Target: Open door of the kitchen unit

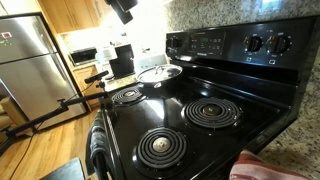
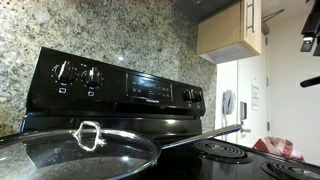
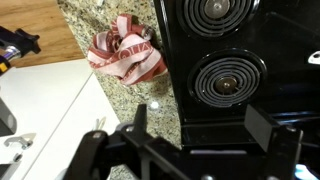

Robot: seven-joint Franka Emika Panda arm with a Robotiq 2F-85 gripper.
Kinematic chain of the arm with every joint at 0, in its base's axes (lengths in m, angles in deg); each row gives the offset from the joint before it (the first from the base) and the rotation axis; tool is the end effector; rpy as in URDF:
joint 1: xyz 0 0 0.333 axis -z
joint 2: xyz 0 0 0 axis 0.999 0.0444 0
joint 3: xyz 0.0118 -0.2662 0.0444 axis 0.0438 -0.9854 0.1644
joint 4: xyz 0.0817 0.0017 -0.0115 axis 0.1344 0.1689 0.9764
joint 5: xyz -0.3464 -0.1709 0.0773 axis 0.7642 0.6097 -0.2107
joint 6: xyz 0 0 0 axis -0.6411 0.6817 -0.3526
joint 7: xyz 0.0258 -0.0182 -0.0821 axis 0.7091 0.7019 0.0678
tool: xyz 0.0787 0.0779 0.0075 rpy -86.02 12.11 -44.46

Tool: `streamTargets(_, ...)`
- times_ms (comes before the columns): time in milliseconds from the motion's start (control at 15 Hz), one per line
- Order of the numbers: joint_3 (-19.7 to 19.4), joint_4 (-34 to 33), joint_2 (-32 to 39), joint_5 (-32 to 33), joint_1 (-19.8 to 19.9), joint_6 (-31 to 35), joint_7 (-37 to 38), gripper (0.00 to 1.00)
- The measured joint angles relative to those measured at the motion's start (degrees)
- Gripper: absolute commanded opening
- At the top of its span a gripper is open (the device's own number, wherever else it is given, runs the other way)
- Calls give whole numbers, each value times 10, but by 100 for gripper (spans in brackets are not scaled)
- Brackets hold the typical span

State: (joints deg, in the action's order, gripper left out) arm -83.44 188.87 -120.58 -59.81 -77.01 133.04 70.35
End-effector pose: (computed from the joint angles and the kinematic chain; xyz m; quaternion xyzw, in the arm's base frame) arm 0.3901 -0.0975 0.5627 0.9631 -0.1849 0.1744 0.0879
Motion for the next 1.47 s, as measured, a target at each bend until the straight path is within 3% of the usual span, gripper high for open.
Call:
streamTargets(333, 8, 16, -26, 61, 49, 78, 68, 100)
streamTargets(867, 16, 50, -54, 72, 108, 361, 90, 100)
streamTargets(1133, 52, 46, -50, 71, 206, 459, 134, 100)
streamTargets(1467, 140, 22, -34, 66, 359, 509, 186, 100)
